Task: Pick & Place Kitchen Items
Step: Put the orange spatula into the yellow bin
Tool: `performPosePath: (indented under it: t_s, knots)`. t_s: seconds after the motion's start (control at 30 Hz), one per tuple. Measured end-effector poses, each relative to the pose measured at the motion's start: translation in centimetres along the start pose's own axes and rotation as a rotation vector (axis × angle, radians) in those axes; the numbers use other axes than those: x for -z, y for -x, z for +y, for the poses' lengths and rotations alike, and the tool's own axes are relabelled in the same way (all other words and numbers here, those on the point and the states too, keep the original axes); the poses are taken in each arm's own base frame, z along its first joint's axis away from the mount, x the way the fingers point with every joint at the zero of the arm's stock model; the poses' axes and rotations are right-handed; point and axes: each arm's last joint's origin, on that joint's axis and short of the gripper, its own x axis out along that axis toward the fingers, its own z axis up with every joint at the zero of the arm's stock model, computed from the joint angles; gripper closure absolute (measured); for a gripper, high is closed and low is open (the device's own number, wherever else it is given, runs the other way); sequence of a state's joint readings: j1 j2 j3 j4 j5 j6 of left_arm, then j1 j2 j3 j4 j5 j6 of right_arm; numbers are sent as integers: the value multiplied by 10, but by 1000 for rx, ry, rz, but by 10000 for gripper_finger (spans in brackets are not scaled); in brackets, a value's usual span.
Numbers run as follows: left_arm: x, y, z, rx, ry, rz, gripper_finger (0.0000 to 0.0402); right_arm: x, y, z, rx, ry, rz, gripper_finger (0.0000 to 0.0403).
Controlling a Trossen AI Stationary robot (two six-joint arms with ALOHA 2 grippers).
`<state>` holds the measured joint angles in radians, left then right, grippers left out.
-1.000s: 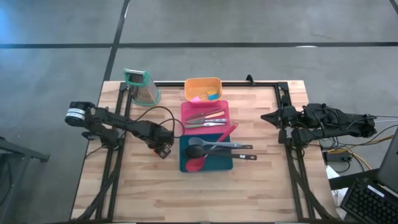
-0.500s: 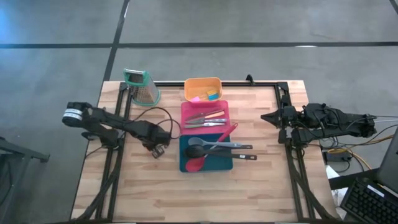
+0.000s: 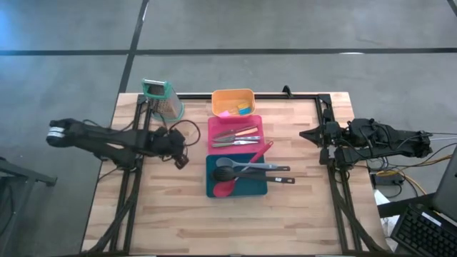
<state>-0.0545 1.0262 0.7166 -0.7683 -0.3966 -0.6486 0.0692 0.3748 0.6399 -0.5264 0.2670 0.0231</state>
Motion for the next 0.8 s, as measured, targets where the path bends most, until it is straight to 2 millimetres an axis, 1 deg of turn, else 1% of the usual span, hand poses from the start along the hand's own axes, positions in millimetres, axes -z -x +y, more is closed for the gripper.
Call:
performPosePath:
  t_s: [0.2,0.37,0.47,0.57,0.7,0.8]
  knots:
    - [-32,15,-16,185,-103,-336,373,0,0,0,6,0,0,390]
    - [-61,30,-25,206,-229,-526,373,0,0,0,6,0,0,390]
    - [-79,34,-25,164,-287,-587,373,0,0,0,13,3,0,390]
    - [-101,34,-21,100,-316,-613,373,0,0,-1,25,7,0,390]
    - [-132,25,-14,-4,-393,-607,373,0,0,-1,25,30,1,390]
    - [-154,15,-10,-68,-459,-555,373,1,0,-1,25,31,2,390]
